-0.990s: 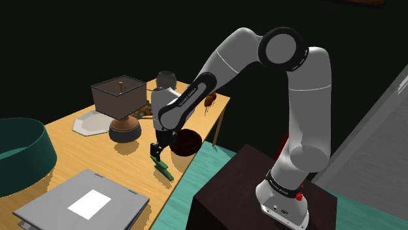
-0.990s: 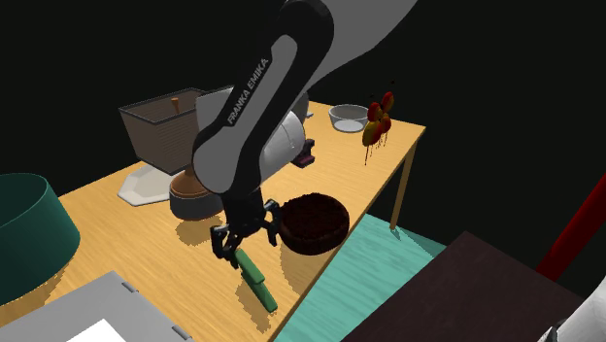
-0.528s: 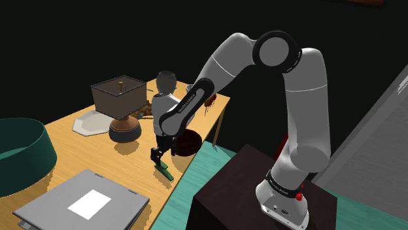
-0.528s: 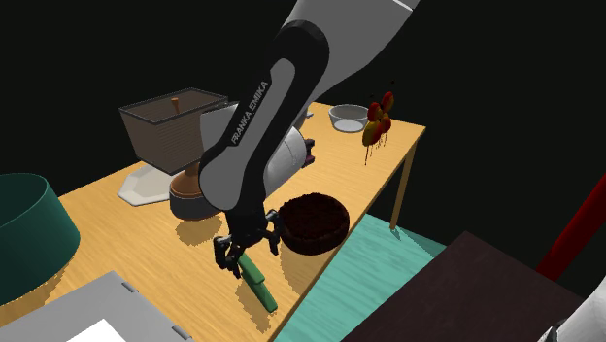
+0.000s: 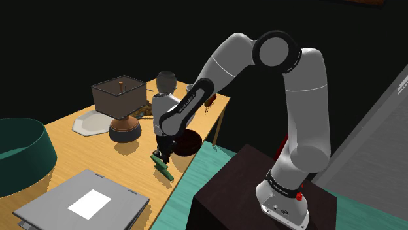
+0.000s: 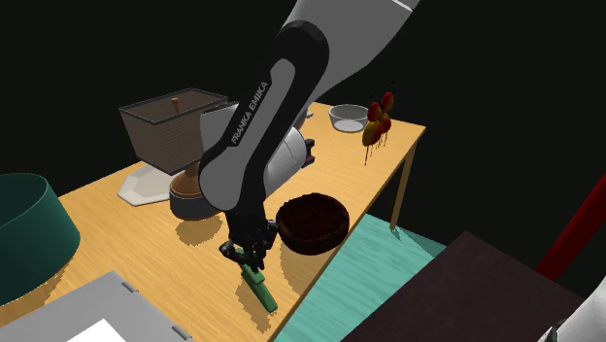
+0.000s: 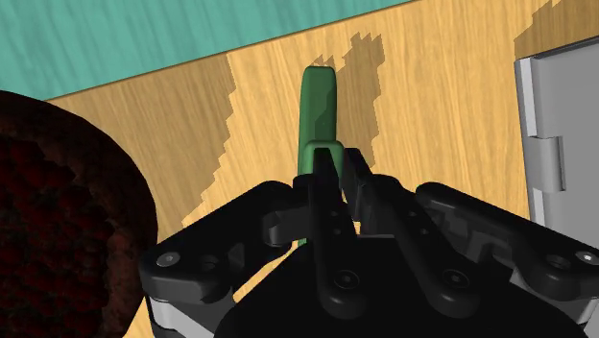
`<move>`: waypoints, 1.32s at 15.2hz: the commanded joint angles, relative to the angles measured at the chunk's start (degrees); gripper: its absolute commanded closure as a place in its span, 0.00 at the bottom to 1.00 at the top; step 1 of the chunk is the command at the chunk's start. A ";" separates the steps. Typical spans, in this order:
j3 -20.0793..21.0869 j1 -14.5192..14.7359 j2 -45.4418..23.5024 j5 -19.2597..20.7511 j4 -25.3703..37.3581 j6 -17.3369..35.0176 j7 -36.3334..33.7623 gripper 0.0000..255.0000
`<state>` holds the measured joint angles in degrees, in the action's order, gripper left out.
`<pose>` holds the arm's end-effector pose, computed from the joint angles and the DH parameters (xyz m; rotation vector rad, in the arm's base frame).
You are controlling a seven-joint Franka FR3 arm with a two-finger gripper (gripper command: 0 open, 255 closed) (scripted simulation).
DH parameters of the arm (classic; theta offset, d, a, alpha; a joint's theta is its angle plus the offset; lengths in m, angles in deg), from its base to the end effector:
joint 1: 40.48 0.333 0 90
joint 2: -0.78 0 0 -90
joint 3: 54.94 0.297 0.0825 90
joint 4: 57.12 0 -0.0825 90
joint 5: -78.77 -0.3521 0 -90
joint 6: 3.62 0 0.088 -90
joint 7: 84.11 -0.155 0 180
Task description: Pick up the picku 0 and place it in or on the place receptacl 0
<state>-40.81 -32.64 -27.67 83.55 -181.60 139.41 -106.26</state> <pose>0.4708 0.1990 0.1188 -3.1190 -0.0749 0.2672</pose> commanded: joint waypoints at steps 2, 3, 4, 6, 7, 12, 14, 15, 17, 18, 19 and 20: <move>0.00 0.00 0.00 0.00 0.00 0.00 0.00 1.00; 0.00 0.00 0.00 0.00 0.00 0.00 0.00 1.00; 0.00 0.00 0.00 0.00 0.00 0.00 0.00 1.00; 0.00 0.00 0.00 0.00 0.00 0.00 0.00 1.00; 0.00 0.00 0.00 0.00 0.00 0.00 0.00 0.00; -7.86 7.59 -5.68 7.92 -0.60 15.46 -10.09 0.00; -8.31 7.93 -7.24 8.19 -0.03 16.46 -10.30 0.00; -8.51 8.09 -8.03 8.32 0.28 16.96 -10.41 0.00; -8.91 8.39 -9.61 8.58 0.92 17.91 -10.63 0.00; -9.11 8.54 -10.41 8.70 1.27 18.38 -10.73 0.00; -9.40 8.77 -11.67 8.89 1.83 19.10 -10.88 0.00; -9.41 8.77 -11.67 8.88 1.82 19.11 -10.88 0.00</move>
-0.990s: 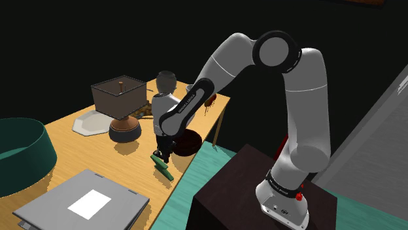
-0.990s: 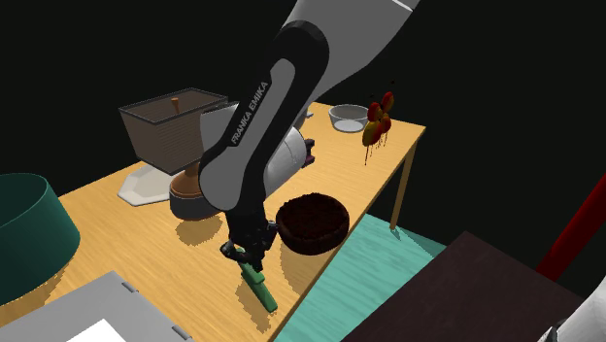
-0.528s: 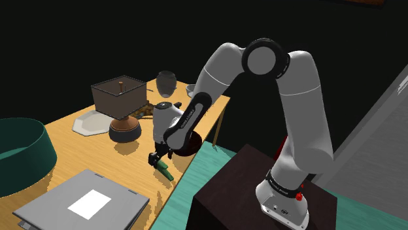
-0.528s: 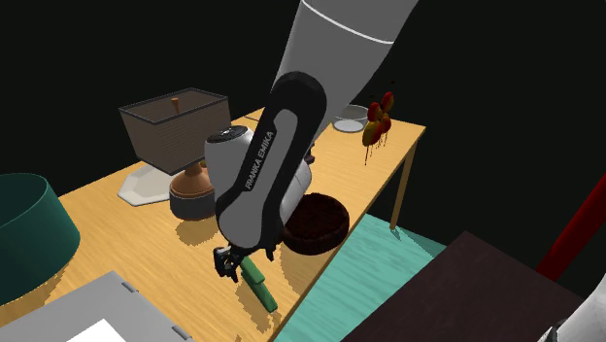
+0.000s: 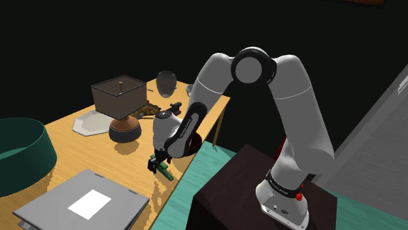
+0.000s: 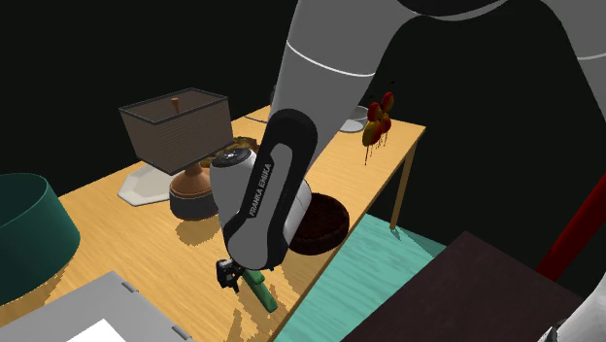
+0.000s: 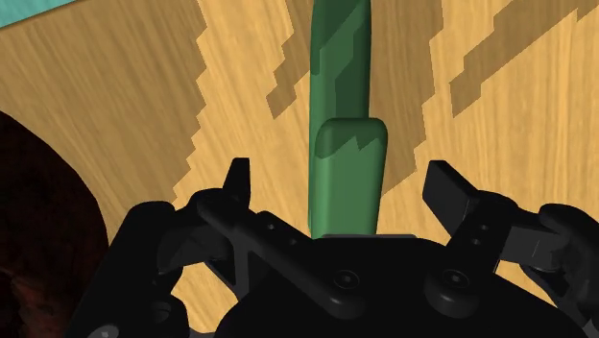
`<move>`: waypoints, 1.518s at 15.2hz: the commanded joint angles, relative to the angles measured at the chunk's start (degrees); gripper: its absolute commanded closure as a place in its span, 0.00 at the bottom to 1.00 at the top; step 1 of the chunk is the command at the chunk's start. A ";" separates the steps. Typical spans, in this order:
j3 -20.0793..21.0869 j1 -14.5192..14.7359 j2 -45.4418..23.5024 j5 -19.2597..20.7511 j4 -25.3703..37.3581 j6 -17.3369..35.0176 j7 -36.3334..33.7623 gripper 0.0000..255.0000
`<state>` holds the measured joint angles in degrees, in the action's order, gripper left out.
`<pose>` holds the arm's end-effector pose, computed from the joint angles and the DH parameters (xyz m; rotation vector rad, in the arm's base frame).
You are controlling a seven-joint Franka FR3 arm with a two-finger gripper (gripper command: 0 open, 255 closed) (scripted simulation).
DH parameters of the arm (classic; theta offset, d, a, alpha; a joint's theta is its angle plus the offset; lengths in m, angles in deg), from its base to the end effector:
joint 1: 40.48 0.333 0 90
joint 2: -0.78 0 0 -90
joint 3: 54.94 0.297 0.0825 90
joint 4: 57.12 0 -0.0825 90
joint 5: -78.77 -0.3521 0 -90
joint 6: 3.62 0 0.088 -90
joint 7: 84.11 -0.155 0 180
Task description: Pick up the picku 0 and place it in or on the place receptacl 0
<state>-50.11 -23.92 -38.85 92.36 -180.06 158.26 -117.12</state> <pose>0.4821 0.2037 0.0433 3.1227 0.0060 0.0075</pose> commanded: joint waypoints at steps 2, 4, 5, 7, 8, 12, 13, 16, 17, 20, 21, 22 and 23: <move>-0.11 0.05 -0.49 0.07 0.28 0.25 -0.01 0.00; -0.11 0.05 -0.49 0.07 0.28 0.25 -0.01 0.00; -0.11 0.05 -0.49 0.07 0.28 0.25 -0.01 0.00; -0.11 0.05 -0.49 0.06 0.28 0.24 -0.01 0.00; -0.11 0.05 -0.49 0.06 0.28 0.24 -0.01 1.00; -0.11 0.06 -0.49 0.07 0.27 0.25 -0.02 1.00; -0.11 0.09 -0.49 0.07 0.26 0.27 -0.05 1.00; -0.11 0.10 -0.44 0.06 0.23 0.25 -0.06 1.00; -0.11 0.05 -0.49 0.07 0.28 0.25 -0.01 1.00; 0.47 -0.43 1.91 -0.28 -0.77 -1.13 0.31 1.00; 0.67 -0.59 2.70 -0.40 -1.10 -1.61 0.42 1.00; 0.88 -0.76 3.49 -0.54 -1.41 -2.09 0.54 1.00; 1.08 -0.92 4.28 -0.68 -1.71 -2.59 0.67 1.00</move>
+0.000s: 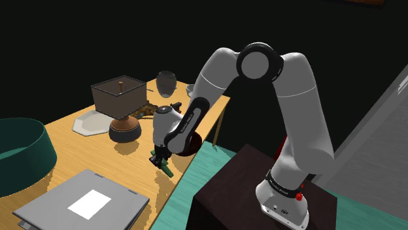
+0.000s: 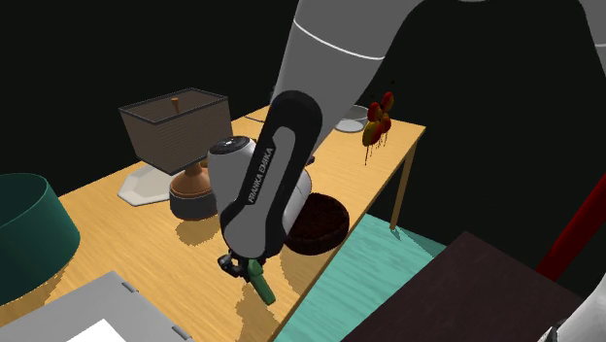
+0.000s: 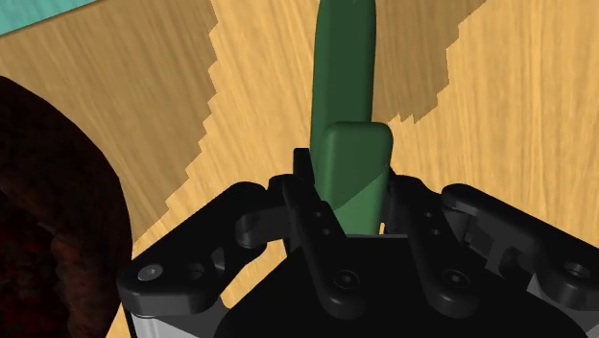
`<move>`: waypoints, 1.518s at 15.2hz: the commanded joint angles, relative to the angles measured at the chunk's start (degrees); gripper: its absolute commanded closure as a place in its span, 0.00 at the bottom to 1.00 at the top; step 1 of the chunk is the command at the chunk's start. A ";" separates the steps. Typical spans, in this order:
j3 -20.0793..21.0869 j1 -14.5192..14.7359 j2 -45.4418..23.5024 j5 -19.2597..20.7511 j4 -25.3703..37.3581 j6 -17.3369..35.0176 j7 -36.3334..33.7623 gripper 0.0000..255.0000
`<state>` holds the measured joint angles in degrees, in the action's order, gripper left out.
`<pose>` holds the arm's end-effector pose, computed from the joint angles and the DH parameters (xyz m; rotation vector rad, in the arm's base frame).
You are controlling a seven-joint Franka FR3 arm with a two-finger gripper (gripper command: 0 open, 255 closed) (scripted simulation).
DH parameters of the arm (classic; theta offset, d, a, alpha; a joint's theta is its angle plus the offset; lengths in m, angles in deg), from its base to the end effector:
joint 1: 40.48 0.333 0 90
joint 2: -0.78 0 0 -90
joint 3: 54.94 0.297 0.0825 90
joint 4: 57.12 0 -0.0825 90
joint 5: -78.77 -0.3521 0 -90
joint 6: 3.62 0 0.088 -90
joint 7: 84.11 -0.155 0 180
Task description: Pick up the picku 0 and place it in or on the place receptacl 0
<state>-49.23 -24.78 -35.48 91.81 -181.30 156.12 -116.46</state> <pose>0.4835 0.2027 0.0653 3.1229 0.0061 0.0083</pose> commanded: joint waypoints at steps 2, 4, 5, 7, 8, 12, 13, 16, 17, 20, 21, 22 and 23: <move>0.62 -0.40 2.47 -0.44 -1.04 -1.46 0.27 1.00; 1.04 -0.74 4.02 -0.79 -1.56 -2.50 0.56 1.00; 1.26 -0.90 4.79 -0.97 -1.80 -3.03 0.70 1.00; 1.68 -1.24 6.31 -1.35 -2.25 -4.11 1.01 1.00; 1.89 -1.40 7.06 -1.56 -2.45 -4.67 1.18 1.00; 2.72 -2.03 10.04 -2.43 -3.15 -6.94 1.86 1.00; 2.92 -2.18 10.77 -2.67 -3.29 -7.52 2.04 1.00; 3.49 -2.60 12.92 -3.39 -3.64 -9.32 2.59 1.00; 3.67 -2.73 13.63 -3.65 -3.73 -9.93 2.78 1.00; 4.18 -3.09 15.72 -4.41 -3.92 -11.79 3.35 1.00; 4.34 -3.20 16.40 -4.67 -3.96 -12.42 3.54 1.00; 4.49 -3.31 17.08 -4.92 -3.99 -13.06 3.74 1.00; 4.63 -3.41 17.75 -5.18 -4.00 -13.70 3.93 1.00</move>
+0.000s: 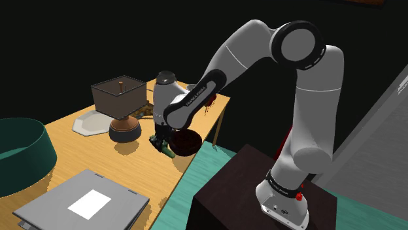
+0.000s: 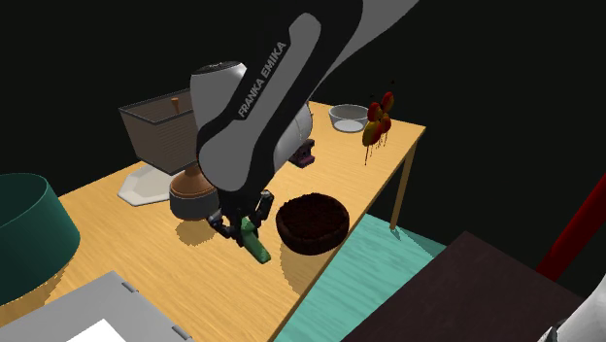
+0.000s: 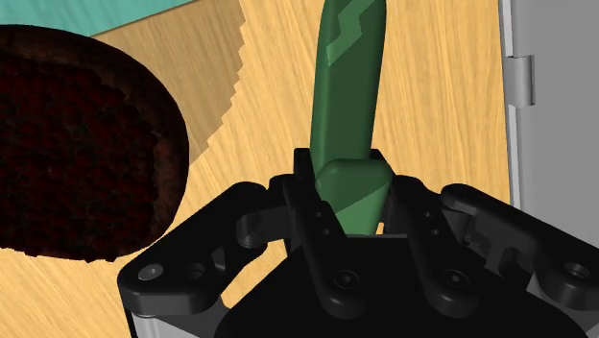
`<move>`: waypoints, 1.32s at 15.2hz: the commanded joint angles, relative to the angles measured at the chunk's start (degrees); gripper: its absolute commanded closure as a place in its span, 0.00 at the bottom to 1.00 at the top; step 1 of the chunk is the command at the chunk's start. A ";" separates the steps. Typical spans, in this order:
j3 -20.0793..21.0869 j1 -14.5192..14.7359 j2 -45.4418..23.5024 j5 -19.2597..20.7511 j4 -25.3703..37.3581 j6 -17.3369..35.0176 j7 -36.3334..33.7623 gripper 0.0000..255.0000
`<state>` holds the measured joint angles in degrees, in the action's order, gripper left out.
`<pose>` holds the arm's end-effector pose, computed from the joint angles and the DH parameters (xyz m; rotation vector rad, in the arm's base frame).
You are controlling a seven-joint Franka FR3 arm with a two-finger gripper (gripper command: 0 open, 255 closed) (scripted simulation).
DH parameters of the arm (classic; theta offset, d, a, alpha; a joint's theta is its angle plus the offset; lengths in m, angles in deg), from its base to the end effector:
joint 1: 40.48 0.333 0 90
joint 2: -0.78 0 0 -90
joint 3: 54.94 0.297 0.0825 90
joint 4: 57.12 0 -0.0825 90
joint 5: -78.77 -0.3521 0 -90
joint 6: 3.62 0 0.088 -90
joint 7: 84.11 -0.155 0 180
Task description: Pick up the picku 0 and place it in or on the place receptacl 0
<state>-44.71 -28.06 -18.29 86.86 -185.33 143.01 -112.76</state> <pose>0.4808 0.2029 0.1819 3.1229 0.0062 0.0087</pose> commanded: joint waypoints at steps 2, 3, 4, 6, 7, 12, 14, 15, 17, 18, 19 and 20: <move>0.39 -0.32 1.86 -0.74 0.04 -1.88 0.61 1.00; 0.51 -0.41 2.51 -0.99 0.07 -2.54 0.79 1.00; 0.54 -0.42 2.68 -1.06 0.06 -2.70 0.84 1.00; -0.18 -2.46 3.41 -1.53 -1.01 -2.24 3.89 1.00; -0.56 -3.47 3.72 -1.75 -1.45 -2.04 5.42 1.00; -2.57 -8.49 4.58 -2.78 -2.66 -1.42 13.17 1.00; -3.43 -10.45 4.61 -3.16 -2.68 -1.34 16.28 1.00; -3.86 -11.43 4.56 -3.34 -2.58 -1.34 17.82 1.00; -4.71 -13.38 4.33 -3.71 -2.19 -1.41 20.90 1.00; -5.11 -14.37 4.15 -3.87 -1.90 -1.48 22.43 1.00; -5.54 -15.32 3.93 -4.05 -1.54 -1.58 23.95 1.00; -6.17 -16.75 3.51 -4.33 -0.87 -1.78 26.22 1.00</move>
<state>-50.31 -43.50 -14.31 82.78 -186.85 141.36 -88.75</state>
